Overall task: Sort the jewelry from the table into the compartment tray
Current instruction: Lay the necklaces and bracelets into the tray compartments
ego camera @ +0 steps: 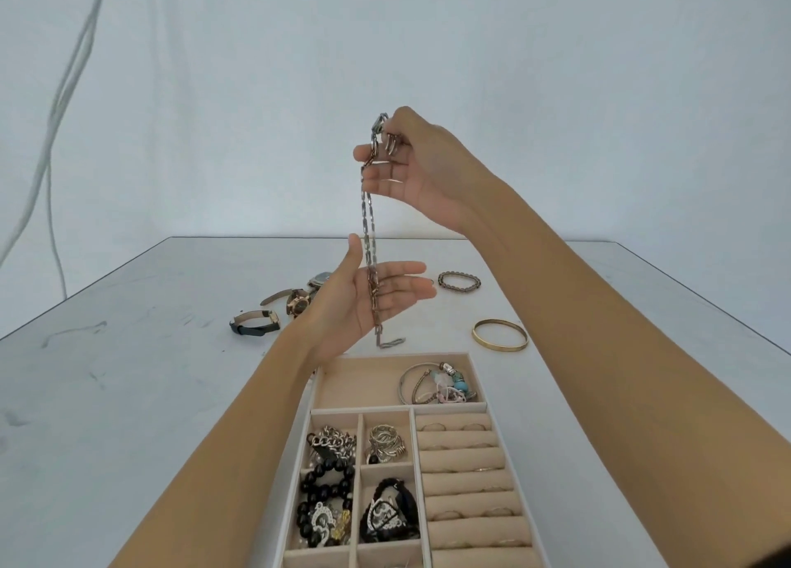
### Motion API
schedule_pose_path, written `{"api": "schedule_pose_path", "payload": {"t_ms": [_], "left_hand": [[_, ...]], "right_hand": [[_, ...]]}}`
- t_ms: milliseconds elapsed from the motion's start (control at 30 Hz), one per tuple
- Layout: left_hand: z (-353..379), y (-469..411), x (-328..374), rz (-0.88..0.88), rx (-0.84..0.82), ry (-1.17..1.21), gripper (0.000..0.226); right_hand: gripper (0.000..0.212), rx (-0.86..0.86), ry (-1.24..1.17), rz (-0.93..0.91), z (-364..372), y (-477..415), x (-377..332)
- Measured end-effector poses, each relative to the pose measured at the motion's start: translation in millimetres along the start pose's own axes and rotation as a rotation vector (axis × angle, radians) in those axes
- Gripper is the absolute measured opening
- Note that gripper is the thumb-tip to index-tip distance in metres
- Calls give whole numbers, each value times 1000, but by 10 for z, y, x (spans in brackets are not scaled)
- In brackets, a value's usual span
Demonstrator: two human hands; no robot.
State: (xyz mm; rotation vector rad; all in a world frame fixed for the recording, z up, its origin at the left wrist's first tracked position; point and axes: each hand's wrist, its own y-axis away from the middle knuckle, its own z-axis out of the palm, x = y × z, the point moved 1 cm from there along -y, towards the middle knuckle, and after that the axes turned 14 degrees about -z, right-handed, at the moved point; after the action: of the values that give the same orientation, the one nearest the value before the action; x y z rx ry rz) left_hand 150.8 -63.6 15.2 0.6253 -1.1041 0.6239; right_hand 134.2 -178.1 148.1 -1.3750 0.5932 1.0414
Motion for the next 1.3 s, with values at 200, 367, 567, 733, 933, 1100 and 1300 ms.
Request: {"api": "schedule_pose_path", "payload": {"t_ms": [200, 367, 567, 733, 933, 1100, 1300], "left_hand": [[-10, 39, 22, -12, -55, 139, 84], [43, 83, 62, 5, -61, 306, 76], [84, 143, 113, 8, -91, 592, 59], [119, 151, 107, -12, -56, 779, 53], [90, 177, 78, -6, 43, 909, 64], [26, 214, 67, 45, 106, 998, 70], [59, 246, 89, 40, 125, 990, 84]], "right_hand": [[19, 5, 36, -66, 171, -176, -44], [11, 21, 157, -116, 289, -328, -27], [10, 53, 165, -147, 330, -389, 63], [10, 38, 153, -117, 313, -318, 158], [13, -136, 116, -53, 267, -21, 209], [12, -163, 160, -2, 154, 259, 282], [12, -180, 210, 47, -11, 547, 307]]}}
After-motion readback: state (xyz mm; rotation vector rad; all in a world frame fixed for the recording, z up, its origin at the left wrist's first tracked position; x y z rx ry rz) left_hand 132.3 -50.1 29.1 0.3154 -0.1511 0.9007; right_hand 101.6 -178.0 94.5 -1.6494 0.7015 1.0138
